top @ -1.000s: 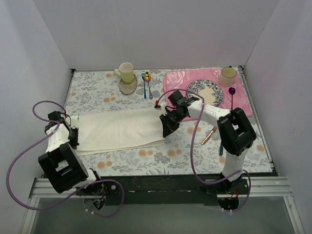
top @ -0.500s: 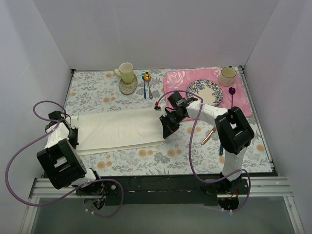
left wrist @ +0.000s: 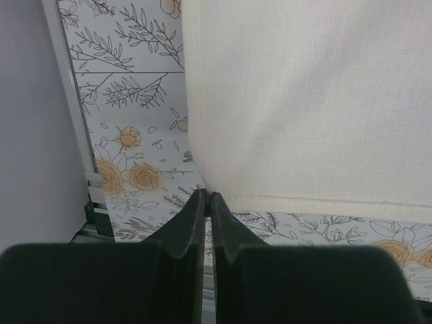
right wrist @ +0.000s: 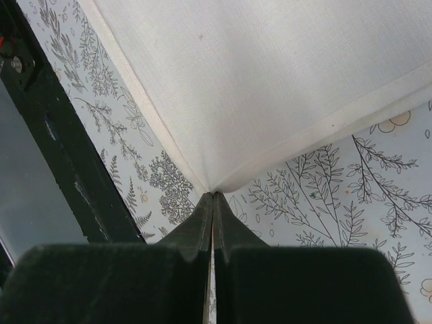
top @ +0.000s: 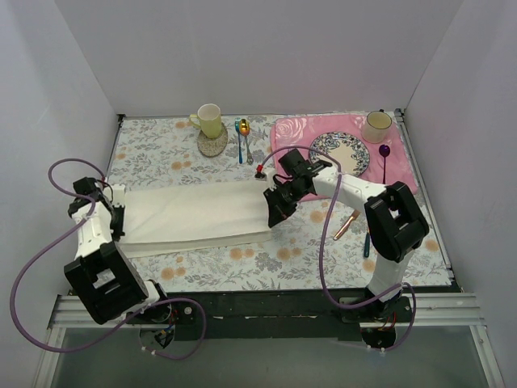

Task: Fold the napkin into a case and place the utensils inside
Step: Smooth out the rectangle-folded napkin at the center of the board.

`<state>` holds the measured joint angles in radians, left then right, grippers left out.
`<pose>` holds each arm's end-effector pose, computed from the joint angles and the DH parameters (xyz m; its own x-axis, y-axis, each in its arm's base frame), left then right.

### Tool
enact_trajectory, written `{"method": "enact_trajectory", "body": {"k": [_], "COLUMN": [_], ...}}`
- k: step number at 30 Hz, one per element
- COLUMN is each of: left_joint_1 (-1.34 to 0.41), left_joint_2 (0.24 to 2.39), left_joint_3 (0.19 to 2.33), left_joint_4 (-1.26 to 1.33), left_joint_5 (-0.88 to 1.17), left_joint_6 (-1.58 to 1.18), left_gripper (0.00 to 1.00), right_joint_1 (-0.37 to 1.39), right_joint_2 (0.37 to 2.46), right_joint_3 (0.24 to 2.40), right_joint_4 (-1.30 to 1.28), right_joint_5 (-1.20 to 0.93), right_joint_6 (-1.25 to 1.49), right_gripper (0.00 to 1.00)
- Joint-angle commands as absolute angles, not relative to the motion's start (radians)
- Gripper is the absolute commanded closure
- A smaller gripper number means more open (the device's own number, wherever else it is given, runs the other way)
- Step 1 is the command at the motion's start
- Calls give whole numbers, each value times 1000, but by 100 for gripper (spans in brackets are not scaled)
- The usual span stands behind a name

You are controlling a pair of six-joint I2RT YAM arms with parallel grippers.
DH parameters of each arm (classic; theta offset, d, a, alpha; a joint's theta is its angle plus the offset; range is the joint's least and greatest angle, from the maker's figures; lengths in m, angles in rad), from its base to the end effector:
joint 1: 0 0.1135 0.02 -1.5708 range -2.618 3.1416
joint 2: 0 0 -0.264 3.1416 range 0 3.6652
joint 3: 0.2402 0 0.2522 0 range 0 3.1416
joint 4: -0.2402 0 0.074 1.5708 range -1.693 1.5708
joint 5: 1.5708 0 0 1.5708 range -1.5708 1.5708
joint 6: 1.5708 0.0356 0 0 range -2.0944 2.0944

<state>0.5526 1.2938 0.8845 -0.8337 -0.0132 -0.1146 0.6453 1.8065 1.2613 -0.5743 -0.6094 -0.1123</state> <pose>0.1970 0.1220 0.2212 -0.7401 -0.5907 -0.3213 -0.6171 0.7865 -0.0244 0.2811 0.2371 0.2016 -0.6368 -0.5944 -0.4911 -0.7688 0.4412 0.4629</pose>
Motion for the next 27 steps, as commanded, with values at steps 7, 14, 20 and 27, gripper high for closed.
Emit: {"method": "enact_trajectory", "body": {"k": [7,14,20,27], "left_joint_1": [558,558,558,558], "left_joint_2": [1298,1344,1348,1283], "left_joint_3": [784,755,746,781], "left_joint_4": [-756,-709,-692,-742], "left_joint_5": [-46,-40,-51,-69], "left_joint_6": [-106,-123,-120,-101], "left_gripper": [100,100,100,100], "right_joint_1": [660,660,661,661], "right_joint_2": [1890,1908,1913,1888], "right_joint_3": [1286,1281,1279,1273], "right_joint_4": [-551,-548,-549,-555], "right_joint_5": [-620,-611,-618,-612], "right_joint_6": [-106,-112,-115,-118], "right_gripper": [99,99,99,99]}}
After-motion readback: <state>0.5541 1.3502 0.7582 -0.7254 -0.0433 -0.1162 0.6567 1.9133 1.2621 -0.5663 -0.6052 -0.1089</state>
